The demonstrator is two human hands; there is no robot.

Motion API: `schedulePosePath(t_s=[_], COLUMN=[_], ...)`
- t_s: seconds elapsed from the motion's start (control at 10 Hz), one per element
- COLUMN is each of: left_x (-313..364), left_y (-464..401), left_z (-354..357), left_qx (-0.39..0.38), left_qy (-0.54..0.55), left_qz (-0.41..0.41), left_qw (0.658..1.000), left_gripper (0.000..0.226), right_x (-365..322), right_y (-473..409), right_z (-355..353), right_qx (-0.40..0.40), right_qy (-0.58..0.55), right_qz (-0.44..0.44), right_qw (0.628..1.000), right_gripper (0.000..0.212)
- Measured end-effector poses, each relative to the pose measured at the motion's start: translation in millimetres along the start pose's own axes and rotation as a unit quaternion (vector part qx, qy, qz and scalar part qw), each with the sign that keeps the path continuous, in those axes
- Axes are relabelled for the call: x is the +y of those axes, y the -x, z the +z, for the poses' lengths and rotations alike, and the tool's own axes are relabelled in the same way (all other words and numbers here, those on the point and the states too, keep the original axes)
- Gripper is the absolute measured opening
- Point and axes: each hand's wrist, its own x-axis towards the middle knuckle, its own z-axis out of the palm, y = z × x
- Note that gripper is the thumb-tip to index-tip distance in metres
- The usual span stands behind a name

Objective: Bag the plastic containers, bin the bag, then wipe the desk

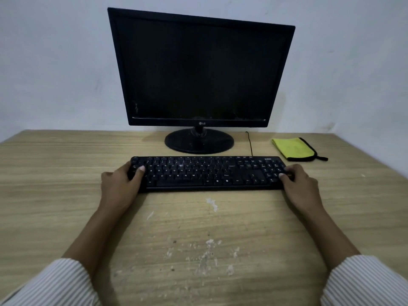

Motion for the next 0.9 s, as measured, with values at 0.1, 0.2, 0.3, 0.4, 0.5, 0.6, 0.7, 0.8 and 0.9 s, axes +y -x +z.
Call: schedulePosePath(t_s=[0.1, 0.2, 0.3, 0.4, 0.5, 0.6, 0.7, 0.8, 0.9], left_x=[1.7, -2.3, -7.5, -11.1, -9.7, -10.2, -9.9, 7.3, 27.5], left_y=[6.1, 10.3, 9.3, 8.4, 9.5, 14.1, 18.7, 17.1, 9.3], left_z=[0.5, 1.1, 2.0, 3.3, 1.3, -1.0, -2.5, -15.5, -27.9], left_qx=[0.012, 0.016, 0.021, 0.021, 0.018, 0.008, 0.0, 0.015, -0.012], left_qy=[-0.036, -0.064, -0.084, -0.106, -0.101, -0.095, -0.119, -0.137, -0.144], left_qz=[0.029, 0.043, 0.058, 0.08, 0.07, 0.059, 0.064, 0.073, 0.098], left_qw=[0.999, 0.997, 0.995, 0.991, 0.992, 0.994, 0.991, 0.988, 0.985], left_gripper=[0.049, 0.051, 0.051, 0.05, 0.051, 0.058, 0.062, 0.06, 0.064], right_x=[1.8, 3.1, 5.0, 8.3, 8.9, 4.9, 2.5, -22.8, -49.8], right_y=[1.0, 4.1, 5.9, 7.9, 8.9, 17.3, 25.6, 29.7, 23.8], right_z=[2.2, 2.8, 3.0, 3.0, 3.4, 4.5, 8.4, 13.0, 10.8], right_qx=[-0.008, -0.002, 0.001, 0.004, -0.006, -0.002, -0.001, -0.026, -0.054], right_qy=[0.019, 0.054, 0.078, 0.091, 0.095, 0.126, 0.19, 0.197, 0.2], right_qz=[-0.009, -0.036, -0.054, -0.066, -0.059, -0.075, -0.105, -0.152, -0.192], right_qw=[1.0, 0.998, 0.996, 0.994, 0.994, 0.989, 0.976, 0.968, 0.959], right_gripper=[0.029, 0.034, 0.035, 0.036, 0.038, 0.043, 0.045, 0.047, 0.048])
